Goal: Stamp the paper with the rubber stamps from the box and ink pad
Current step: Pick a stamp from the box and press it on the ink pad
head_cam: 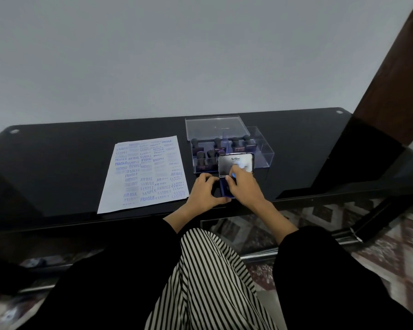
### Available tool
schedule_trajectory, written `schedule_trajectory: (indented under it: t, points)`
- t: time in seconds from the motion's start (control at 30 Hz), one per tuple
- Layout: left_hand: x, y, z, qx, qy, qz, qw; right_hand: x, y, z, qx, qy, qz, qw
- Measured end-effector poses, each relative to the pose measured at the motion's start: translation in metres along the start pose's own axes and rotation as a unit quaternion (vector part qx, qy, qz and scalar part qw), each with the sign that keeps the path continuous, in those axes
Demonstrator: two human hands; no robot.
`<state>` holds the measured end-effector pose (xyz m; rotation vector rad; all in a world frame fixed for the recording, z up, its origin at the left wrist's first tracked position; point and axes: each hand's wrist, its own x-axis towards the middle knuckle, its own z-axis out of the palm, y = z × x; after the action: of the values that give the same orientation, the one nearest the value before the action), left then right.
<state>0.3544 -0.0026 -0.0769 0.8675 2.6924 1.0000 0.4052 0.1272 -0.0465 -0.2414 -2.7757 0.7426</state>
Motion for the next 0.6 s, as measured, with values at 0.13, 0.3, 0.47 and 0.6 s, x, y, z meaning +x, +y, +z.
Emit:
schedule_trajectory:
  t: [0.13, 0.3, 0.47, 0.6]
  points:
    - [-0.001, -0.001, 0.000, 0.011, -0.006, 0.007, 1.000, -0.012, -0.001, 0.014, 0.007, 0.098, -0.013, 0.995]
    - [-0.003, 0.000, -0.001, 0.027, -0.017, 0.008, 0.999, -0.014, 0.001, 0.025, -0.031, 0.212, -0.053, 0.975]
    - [-0.001, -0.001, -0.001, 0.038, -0.014, 0.005, 0.999, -0.006, 0.002, 0.026, -0.071, 0.233, -0.082, 0.967]
    - [0.000, -0.001, -0.001, 0.040, -0.010, 0.004, 0.999, 0.001, 0.007, 0.028, -0.104, 0.255, -0.121, 0.954]
